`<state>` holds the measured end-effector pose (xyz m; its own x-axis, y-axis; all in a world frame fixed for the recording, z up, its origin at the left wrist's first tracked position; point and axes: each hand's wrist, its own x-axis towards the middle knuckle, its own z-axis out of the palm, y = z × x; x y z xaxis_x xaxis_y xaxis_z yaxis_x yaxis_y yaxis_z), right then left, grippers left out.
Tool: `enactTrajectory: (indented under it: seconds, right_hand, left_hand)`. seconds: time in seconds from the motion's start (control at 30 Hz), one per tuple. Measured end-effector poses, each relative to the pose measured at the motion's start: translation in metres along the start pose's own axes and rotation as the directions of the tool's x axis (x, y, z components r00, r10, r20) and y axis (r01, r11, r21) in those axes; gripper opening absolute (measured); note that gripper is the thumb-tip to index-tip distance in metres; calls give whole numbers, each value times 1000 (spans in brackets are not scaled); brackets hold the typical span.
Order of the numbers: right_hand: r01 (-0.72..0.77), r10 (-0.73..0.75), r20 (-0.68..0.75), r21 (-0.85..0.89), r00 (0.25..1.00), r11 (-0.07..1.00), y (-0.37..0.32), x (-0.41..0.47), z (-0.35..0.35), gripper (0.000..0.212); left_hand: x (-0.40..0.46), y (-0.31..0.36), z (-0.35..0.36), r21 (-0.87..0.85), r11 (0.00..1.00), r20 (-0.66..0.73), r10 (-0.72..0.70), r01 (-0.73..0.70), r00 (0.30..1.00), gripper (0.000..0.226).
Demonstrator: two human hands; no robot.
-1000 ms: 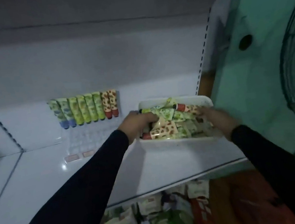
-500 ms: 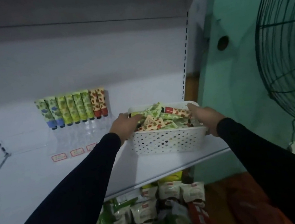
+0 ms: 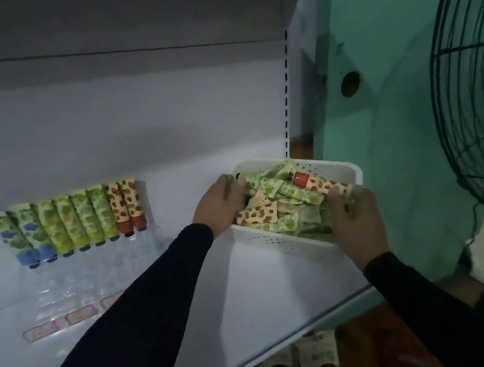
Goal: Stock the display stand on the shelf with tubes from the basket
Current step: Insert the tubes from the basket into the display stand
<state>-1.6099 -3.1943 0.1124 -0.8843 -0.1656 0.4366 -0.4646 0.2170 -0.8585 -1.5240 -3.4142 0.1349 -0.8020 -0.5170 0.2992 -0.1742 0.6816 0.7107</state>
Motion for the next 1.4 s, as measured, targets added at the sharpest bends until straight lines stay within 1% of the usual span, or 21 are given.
enactTrajectory:
  seconds: [0.03, 0.1, 0.17, 0.2, 0.27, 0.33, 0.43, 0.47, 0.53, 0.57, 0.63, 0.7, 0.77, 0.87, 0.97, 1.03, 1.17, 1.3, 1.4]
  right_hand:
    - [-14, 15, -56, 19, 998, 1000, -2, -7, 0, 30]
    - [-38, 46, -117, 73, 992, 997, -5, -16, 3, 27]
    - [37, -28, -135, 67, 990, 997, -5, -24, 8, 29]
    - [83, -74, -137, 59, 988, 995, -3, -28, 10, 29]
    - [153, -144, -120, 67, 982, 986, -1, -37, 11, 37]
    - [180, -177, -56, 67, 983, 981, 5, -42, 10, 57]
    - [140, -155, 116, 132, 981, 981, 15, -43, 5, 96]
    - [118, -144, 173, 151, 974, 981, 19, -42, 3, 109]
    - [94, -115, 253, 93, 960, 991, 25, -41, 1, 137]
    - [86, -95, 276, 44, 956, 995, 28, -42, 1, 147]
    - [75, -80, 299, 30, 951, 997, 33, -43, 6, 157]
    - [61, -81, 280, 77, 957, 995, 36, -43, 13, 160]
    - [83, -99, 221, 84, 970, 993, 35, -45, 21, 158]
    - [176, -179, 121, 35, 976, 984, 29, -52, 31, 151]
    - [240, -238, 62, -38, 969, 970, 23, -59, 40, 146]
    - [266, -263, 43, -82, 964, 960, 21, -63, 43, 144]
    - [270, -270, 18, -127, 963, 954, 15, -71, 47, 143]
    - [280, -276, 54, -98, 960, 955, 17, -78, 50, 134]
    - [274, -266, 114, -66, 957, 959, 22, -82, 45, 129]
  left_hand:
    - [7, 0, 2, -2, 1000, 51, 13, -13, 999, 40]
    - [18, -1, 1, 2, 1000, 169, -2, 2, 986, 45]
    - [22, -1, -6, -65, 995, 256, -54, 73, 965, 57]
    - [20, 1, -11, -120, 986, 286, -77, 116, 955, 65]
    - [14, 0, -19, -213, 960, 345, -101, 183, 933, 93]
    - [8, -8, -24, -276, 938, 393, -87, 207, 915, 110]
    - [-3, -13, -24, -327, 924, 391, -59, 198, 919, 122]
    - [-7, -11, -23, -316, 930, 377, -60, 189, 924, 124]
    - [-12, -8, -19, -246, 956, 330, -74, 161, 941, 123]
    - [-13, -8, -17, -197, 968, 296, -90, 153, 951, 123]
    - [-12, -8, -14, -132, 981, 245, -108, 143, 964, 131]
    - [-10, -8, -11, -118, 983, 229, -109, 139, 967, 141]
    - [-5, -10, -6, -100, 988, 213, -93, 116, 973, 142]
    - [4, -15, -2, -82, 994, 203, -59, 77, 977, 137]
    - [14, -21, -4, -48, 996, 244, -59, 73, 968, 149]
    - [17, -21, -7, 23, 997, 275, -72, 68, 959, 149]
    - [13, -20, -12, 233, 972, 232, -77, 22, 970, 147]
    - [-1, -20, -18, 282, 959, 234, -48, -20, 971, 141]
    - [-10, -24, -21, 283, 958, 261, -114, 37, 959, 146]
